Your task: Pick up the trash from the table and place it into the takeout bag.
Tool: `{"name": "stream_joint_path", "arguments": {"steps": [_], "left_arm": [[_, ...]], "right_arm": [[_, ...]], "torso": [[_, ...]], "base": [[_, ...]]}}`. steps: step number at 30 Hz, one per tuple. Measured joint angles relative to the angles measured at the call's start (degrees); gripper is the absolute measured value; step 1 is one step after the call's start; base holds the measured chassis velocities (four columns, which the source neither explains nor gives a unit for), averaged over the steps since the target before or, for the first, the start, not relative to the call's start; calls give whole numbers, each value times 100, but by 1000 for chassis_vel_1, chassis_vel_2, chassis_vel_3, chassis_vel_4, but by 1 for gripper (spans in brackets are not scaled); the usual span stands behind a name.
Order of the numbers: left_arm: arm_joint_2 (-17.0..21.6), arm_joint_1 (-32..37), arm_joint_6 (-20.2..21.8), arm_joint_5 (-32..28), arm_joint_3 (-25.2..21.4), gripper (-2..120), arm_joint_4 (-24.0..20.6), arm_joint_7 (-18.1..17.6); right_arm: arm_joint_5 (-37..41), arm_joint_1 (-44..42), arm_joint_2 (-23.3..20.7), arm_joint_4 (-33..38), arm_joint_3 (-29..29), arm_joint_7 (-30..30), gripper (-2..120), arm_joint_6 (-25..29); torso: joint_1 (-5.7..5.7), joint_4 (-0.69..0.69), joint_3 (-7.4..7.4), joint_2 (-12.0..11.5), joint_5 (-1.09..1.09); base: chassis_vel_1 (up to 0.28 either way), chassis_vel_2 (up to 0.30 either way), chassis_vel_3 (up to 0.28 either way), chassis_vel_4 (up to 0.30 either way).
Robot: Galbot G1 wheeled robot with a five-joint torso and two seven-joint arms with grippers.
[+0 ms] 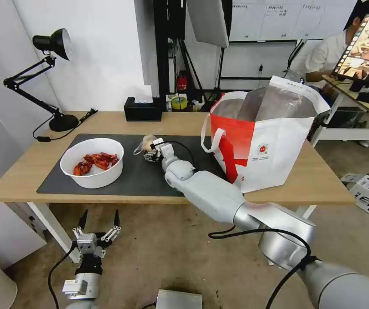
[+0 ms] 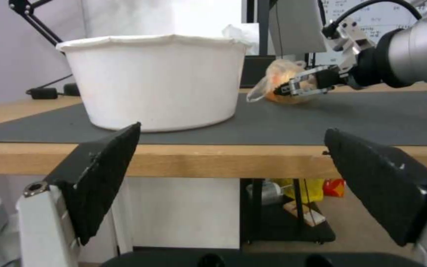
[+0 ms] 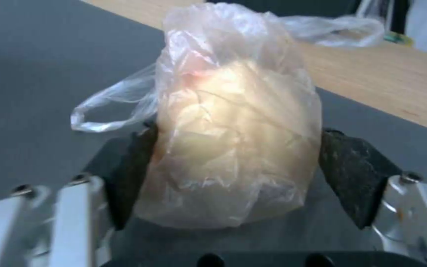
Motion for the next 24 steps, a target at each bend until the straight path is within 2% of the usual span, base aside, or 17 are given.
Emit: {"name": "stream_joint_path", "arguments": {"steps": [2, 4, 12, 13, 16, 20, 24], "left_arm": [[-10, 0, -3, 3, 10, 100, 2, 2], [-11, 1, -5, 4, 10, 100, 2, 2], [-11, 9, -37, 11, -7, 100, 59, 5], [-11, 9, -37, 11, -7, 100, 59, 5], [-18, 8, -44, 24, 10, 100, 79, 7], [-23, 5, -57, 32, 14, 100, 101, 8], [-23, 3, -67, 35, 14, 100, 122, 7]], "right_arm": [[7, -26, -2, -8, -14, -117, 63, 78], [8, -34, -3, -14, -25, -132, 60, 89], [12, -81, -9, -51, -63, -182, 26, 119], [12, -81, -9, -51, -63, -182, 26, 119], [23, -88, -13, -56, -60, -182, 11, 123], [30, -99, -17, -52, -50, -174, 3, 124], [36, -125, -22, -27, -36, -147, 1, 125]], "torso": [[0, 0, 0, 0, 0], [0, 0, 0, 0, 0], [0, 0, -1, 0, 0], [0, 0, -1, 0, 0], [-1, 0, -1, 0, 1], [0, 0, -1, 0, 1], [-1, 0, -1, 0, 0]], "base": [[0, 0, 0, 0], [0, 0, 0, 0], [0, 0, 0, 0], [0, 0, 0, 0], [0, 0, 0, 0], [0, 0, 0, 0], [0, 0, 0, 0]]}}
